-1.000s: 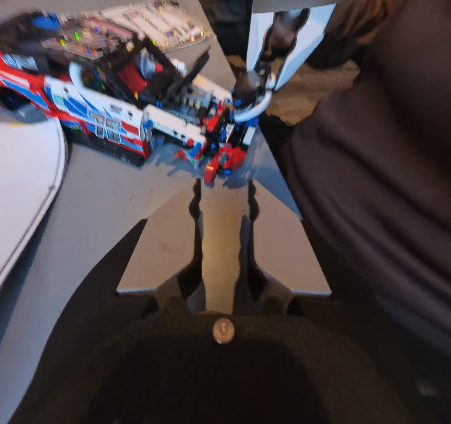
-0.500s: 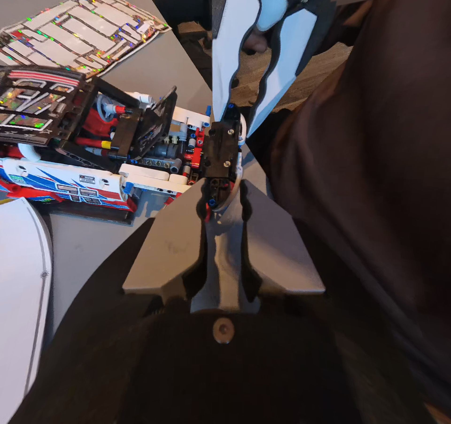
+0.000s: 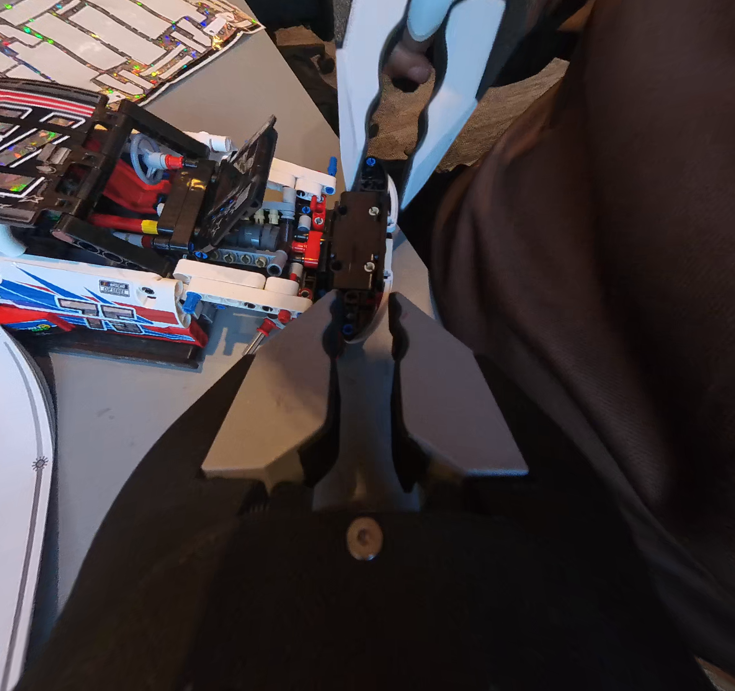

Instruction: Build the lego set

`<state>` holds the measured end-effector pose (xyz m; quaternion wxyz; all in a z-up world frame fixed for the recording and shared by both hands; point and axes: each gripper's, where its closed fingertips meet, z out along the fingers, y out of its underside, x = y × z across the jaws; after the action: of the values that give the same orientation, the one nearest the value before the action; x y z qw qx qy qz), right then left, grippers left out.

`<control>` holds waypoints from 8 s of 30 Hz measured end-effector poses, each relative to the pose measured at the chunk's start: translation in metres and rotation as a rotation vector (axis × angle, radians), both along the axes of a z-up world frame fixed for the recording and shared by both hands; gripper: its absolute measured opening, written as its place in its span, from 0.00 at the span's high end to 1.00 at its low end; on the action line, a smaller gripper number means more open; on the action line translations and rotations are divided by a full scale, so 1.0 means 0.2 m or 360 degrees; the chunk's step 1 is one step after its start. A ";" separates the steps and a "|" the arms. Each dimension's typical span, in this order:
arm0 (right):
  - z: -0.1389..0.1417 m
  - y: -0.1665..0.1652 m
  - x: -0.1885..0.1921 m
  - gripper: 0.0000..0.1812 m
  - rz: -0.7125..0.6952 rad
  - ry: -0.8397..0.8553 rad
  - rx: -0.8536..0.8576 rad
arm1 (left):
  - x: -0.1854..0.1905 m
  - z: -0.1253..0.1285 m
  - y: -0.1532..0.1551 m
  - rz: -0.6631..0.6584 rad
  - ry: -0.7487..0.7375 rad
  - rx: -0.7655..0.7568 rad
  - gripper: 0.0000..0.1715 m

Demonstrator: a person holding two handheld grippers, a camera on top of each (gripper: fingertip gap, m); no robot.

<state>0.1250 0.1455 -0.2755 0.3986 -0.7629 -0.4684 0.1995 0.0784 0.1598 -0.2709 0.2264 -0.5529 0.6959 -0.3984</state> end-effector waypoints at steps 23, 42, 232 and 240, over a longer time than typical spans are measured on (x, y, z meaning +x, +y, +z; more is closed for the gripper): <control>0.02 -0.02 0.05 0.91 0.0028 0.0189 -0.0143 | 0.00 0.00 0.01 0.0024 -0.0015 0.0069 0.89; -0.01 -0.02 0.08 0.92 0.0078 0.0145 -0.0187 | 0.01 0.00 0.00 -0.0001 -0.0031 0.0073 0.92; -0.01 0.13 -0.03 1.00 0.0016 -0.0493 -0.0304 | 0.11 -0.03 0.08 0.0061 0.0072 0.0103 1.00; 0.03 0.12 -0.01 0.94 -0.0119 -0.0229 -0.0285 | 0.11 -0.01 0.08 0.0120 -0.0023 0.0154 1.00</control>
<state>0.1237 0.1690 -0.2685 0.3013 -0.8246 -0.4473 0.1705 0.1014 0.1765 -0.2735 0.2728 -0.5643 0.6913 -0.3595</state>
